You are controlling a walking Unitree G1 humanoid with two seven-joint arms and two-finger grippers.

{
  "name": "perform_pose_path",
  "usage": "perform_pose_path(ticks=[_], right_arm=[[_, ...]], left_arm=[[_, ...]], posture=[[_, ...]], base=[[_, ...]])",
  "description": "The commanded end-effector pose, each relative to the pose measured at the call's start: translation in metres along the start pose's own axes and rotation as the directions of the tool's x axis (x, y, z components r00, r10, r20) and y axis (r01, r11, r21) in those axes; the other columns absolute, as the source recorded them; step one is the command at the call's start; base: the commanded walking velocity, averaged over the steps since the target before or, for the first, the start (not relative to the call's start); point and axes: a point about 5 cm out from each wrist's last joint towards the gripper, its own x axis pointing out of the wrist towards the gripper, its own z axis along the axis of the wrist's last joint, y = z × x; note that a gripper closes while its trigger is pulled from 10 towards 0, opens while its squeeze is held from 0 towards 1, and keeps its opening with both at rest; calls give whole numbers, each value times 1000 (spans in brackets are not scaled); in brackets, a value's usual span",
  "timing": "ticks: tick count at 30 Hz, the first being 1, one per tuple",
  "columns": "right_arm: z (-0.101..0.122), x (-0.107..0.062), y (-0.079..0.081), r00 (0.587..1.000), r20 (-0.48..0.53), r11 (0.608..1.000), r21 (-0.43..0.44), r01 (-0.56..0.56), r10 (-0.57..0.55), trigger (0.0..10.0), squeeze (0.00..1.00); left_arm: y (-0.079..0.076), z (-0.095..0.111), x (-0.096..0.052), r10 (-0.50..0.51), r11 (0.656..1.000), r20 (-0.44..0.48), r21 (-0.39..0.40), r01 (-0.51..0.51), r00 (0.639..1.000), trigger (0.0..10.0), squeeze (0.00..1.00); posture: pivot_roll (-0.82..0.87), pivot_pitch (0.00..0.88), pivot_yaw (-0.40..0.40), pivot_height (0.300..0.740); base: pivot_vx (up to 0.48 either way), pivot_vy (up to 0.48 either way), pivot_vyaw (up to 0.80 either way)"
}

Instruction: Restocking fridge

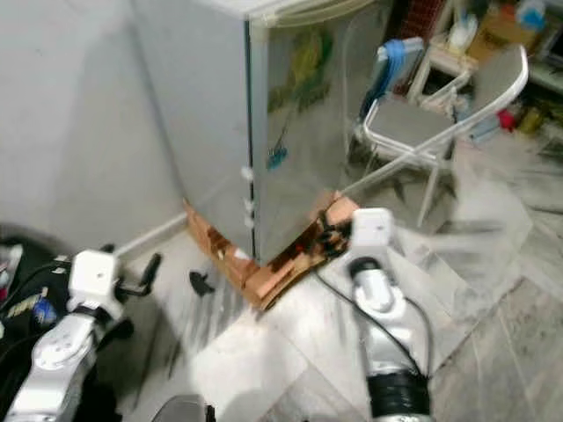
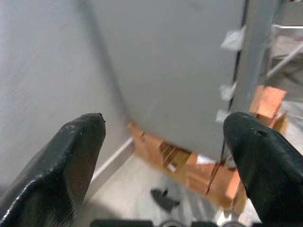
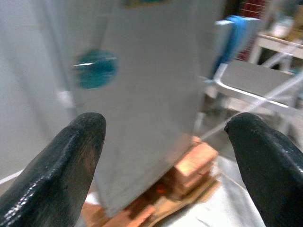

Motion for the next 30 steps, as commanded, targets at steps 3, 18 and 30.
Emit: perform_pose_path(ticks=[3,18,30], right_arm=[[-3,-4,-18,998,-16,998,-20,59,-60,10000,0],[-3,0,-16,998,-21,998,-32,52,-53,10000,0],[-3,1,-14,998,-27,998,-25,52,-53,10000,0]], left_arm=[[-12,8,6,-44,999,32,-7,45,999,10000,0],[-22,8,3,-123,992,42,-18,123,992,10000,0],[-22,9,3,-135,991,48,-12,136,990,10000,0]], posture=[[90,32,-28,740],[94,28,-36,740],[93,29,-35,740]], base=[[94,230,-148],[0,0,-640],[145,-226,-800]])
